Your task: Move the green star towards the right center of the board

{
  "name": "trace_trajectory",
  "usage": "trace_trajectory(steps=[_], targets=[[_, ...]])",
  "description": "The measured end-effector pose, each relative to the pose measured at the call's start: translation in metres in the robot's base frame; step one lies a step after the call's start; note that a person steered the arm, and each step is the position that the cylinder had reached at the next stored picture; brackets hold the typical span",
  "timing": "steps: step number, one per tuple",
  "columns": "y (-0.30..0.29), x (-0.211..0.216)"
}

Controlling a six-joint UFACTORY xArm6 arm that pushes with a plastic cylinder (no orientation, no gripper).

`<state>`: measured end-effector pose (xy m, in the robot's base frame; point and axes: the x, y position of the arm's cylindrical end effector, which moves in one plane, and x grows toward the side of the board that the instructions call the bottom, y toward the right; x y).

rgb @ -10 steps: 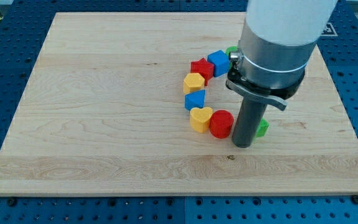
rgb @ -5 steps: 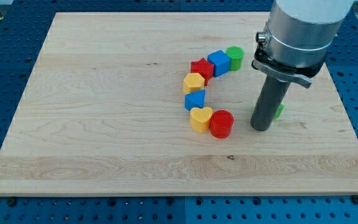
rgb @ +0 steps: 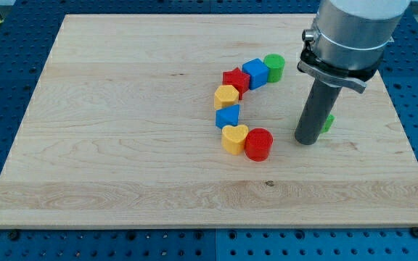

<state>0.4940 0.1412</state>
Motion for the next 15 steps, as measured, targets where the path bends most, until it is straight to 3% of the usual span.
trace_trajectory(steps=[2, 15], targets=[[0.005, -0.021], [0.018, -0.037]])
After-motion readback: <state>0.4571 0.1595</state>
